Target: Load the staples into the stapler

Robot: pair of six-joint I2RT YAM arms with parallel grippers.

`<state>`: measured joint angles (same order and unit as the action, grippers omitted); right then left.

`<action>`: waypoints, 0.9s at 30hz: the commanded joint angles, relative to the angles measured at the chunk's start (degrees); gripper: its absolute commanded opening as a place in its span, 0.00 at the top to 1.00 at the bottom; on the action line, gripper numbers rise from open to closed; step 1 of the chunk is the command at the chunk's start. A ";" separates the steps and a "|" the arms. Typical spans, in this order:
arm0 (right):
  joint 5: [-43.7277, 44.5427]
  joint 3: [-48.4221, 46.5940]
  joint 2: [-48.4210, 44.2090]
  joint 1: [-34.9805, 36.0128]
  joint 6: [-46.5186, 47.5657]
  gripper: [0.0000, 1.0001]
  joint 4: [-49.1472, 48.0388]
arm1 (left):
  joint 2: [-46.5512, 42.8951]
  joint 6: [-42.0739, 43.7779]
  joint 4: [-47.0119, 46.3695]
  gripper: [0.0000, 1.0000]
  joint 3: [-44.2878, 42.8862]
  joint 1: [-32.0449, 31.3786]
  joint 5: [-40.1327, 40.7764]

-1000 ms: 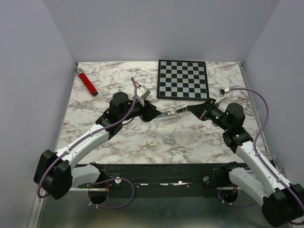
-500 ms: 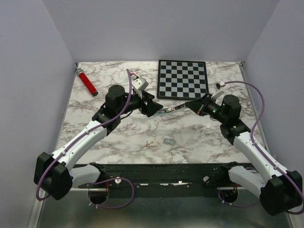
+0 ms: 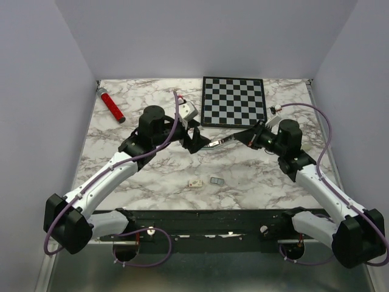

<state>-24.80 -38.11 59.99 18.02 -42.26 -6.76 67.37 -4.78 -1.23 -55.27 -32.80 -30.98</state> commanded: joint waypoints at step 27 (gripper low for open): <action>1.33 0.49 -0.75 4.04 -3.09 0.99 -2.38 | 16.30 29.12 25.85 0.30 -17.86 -11.50 10.14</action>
<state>-23.73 -37.93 59.99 21.47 -44.16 -7.20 82.67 22.33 23.42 -71.59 -43.81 -24.32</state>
